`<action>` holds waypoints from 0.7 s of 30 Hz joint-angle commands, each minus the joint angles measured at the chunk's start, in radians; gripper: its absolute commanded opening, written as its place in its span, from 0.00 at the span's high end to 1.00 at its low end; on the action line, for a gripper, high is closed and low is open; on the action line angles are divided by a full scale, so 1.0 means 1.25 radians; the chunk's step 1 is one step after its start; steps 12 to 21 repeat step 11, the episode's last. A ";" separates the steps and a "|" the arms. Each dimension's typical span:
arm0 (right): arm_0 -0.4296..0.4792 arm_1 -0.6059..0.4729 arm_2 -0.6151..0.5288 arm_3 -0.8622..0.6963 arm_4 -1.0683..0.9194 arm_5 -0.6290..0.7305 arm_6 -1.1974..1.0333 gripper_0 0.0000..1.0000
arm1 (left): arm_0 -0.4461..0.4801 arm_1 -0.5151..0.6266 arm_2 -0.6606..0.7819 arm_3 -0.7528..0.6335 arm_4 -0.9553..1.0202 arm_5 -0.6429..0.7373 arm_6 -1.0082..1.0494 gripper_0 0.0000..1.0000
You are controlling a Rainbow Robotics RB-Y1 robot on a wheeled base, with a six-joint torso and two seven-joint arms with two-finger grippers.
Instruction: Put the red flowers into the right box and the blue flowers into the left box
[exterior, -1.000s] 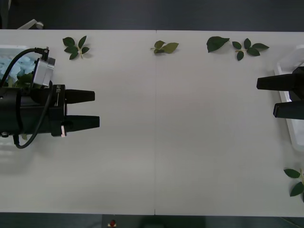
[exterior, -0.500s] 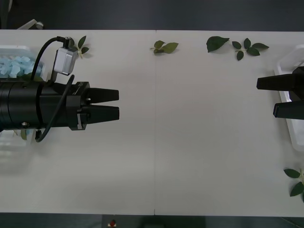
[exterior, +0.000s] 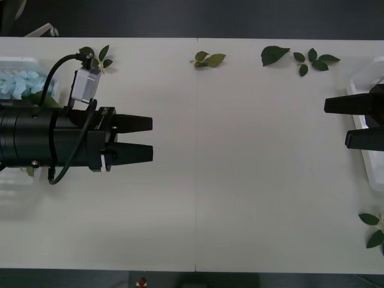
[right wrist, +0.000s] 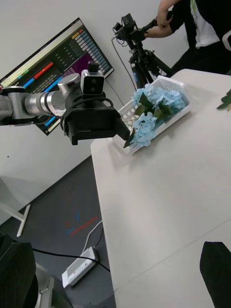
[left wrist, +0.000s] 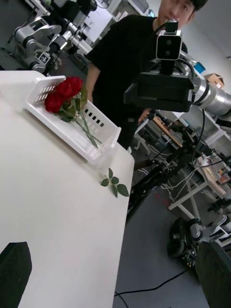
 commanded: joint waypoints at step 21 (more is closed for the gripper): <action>-0.001 -0.019 -0.006 -0.005 -0.008 0.004 0.027 0.00 | 0.008 0.002 0.000 -0.021 0.002 0.009 -0.011 0.01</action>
